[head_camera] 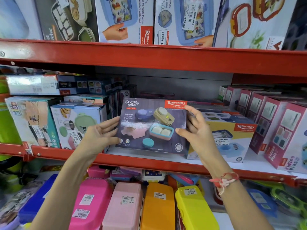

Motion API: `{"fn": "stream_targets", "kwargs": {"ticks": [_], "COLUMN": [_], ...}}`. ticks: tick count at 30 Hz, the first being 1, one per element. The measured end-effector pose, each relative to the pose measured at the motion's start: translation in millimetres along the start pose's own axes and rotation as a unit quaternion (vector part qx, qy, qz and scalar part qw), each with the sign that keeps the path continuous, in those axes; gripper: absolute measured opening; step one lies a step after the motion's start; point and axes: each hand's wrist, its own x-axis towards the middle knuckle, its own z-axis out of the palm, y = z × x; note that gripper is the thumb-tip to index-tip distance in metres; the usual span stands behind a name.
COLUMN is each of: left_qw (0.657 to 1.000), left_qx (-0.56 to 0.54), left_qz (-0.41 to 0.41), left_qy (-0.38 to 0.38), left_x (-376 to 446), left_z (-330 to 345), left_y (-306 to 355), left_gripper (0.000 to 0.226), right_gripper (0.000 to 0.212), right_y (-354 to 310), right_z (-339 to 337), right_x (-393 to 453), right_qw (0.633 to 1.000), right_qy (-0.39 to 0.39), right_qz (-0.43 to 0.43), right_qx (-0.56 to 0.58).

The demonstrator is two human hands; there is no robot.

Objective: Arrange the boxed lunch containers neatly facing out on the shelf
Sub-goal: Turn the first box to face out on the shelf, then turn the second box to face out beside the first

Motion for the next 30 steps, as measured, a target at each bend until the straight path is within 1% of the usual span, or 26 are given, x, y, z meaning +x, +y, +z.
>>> {"fn": "stream_targets", "kwargs": {"ticks": [3, 5, 7, 10, 16, 22, 26, 28, 30], "left_qw": [0.999, 0.997, 0.995, 0.991, 0.99, 0.983, 0.982, 0.979, 0.968], "left_qx": [0.016, 0.025, 0.041, 0.071, 0.066, 0.095, 0.091, 0.11, 0.144], "left_qz": [0.036, 0.055, 0.068, 0.074, 0.049, 0.038, 0.033, 0.029, 0.056], "left_qy": [0.03, 0.044, 0.064, 0.087, 0.117, 0.155, 0.16, 0.171, 0.198], "left_x": [7.1, 12.6, 15.6, 17.6, 17.3, 17.9, 19.1, 16.5, 10.6], "left_z": [7.6, 11.1, 13.2, 14.7, 20.3, 20.2, 23.1, 27.2, 32.7], "left_y": [-12.2, -23.8, -34.6, -48.6, -68.3, -76.1, -76.7, -77.2, -76.2], "left_gripper": [0.078, 0.078, 0.077, 0.076, 0.071, 0.065, 0.062, 0.06, 0.055], "right_gripper": [0.091, 0.097, 0.1, 0.101, 0.102, 0.106, 0.1, 0.094, 0.088], "right_y": [14.4, 28.1, 40.7, 54.1, 69.4, 81.4, 84.5, 84.8, 81.0], "right_z": [5.8, 11.0, 16.1, 20.3, 22.4, 25.9, 24.5, 22.7, 19.8], "right_x": [-0.1, 1.6, 0.9, -1.9, -0.7, -1.6, -2.2, -5.7, -11.9], "right_qw": [0.997, 0.989, 0.98, 0.976, 0.974, 0.966, 0.965, 0.964, 0.958], "right_qy": [-0.01, 0.004, 0.019, 0.033, 0.05, 0.06, 0.051, 0.038, 0.024], "right_qz": [-0.016, -0.014, -0.01, -0.015, -0.014, -0.046, -0.058, -0.066, -0.082], "right_qx": [-0.072, -0.147, -0.198, -0.214, -0.219, -0.247, -0.25, -0.254, -0.272]}}
